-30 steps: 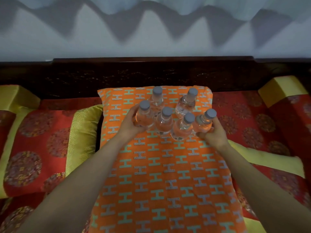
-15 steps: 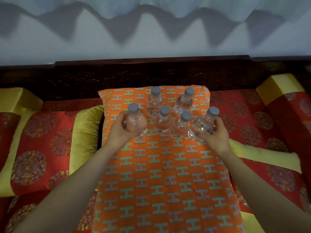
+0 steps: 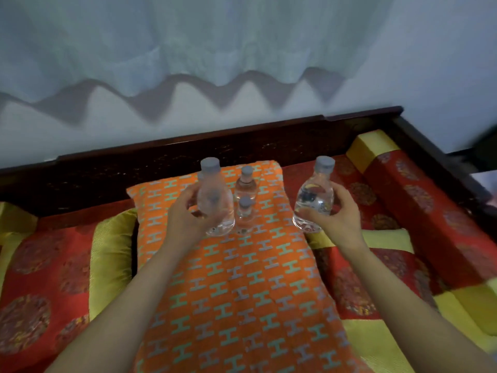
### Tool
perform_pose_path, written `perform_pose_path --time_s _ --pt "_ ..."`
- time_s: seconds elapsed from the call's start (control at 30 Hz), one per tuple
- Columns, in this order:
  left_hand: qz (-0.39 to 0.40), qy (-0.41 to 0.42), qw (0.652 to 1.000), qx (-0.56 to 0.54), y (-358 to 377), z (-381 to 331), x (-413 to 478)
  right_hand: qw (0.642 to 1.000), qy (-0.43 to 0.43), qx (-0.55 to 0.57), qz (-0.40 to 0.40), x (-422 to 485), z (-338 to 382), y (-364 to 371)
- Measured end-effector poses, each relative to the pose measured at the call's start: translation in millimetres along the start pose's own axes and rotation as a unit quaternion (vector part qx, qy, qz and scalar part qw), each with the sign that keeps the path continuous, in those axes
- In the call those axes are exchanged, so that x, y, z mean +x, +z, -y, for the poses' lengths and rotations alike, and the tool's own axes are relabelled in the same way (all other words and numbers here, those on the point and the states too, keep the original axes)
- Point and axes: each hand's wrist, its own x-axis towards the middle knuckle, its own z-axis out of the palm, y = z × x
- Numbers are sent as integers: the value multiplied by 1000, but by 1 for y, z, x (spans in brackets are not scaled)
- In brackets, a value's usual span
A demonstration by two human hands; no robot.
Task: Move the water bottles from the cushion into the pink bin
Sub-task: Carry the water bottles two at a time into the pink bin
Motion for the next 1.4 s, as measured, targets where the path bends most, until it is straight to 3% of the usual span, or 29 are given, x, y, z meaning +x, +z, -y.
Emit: perform_pose_path --time_s 0.23,0.73,1.07,1.4 --pt "54 63 996 -12 74 -76 -8 996 16 -22 -88 -26 12 -125" --pt "164 111 980 -26 322 -210 -101 969 60 -36 -237 -131 -46 -441" --pt "216 103 971 -5 435 -253 -139 956 79 -23 -282 -162 -96 -564" --pt "226 82 971 -13 577 -275 -128 954 104 -7 -283 -132 -170 -671"
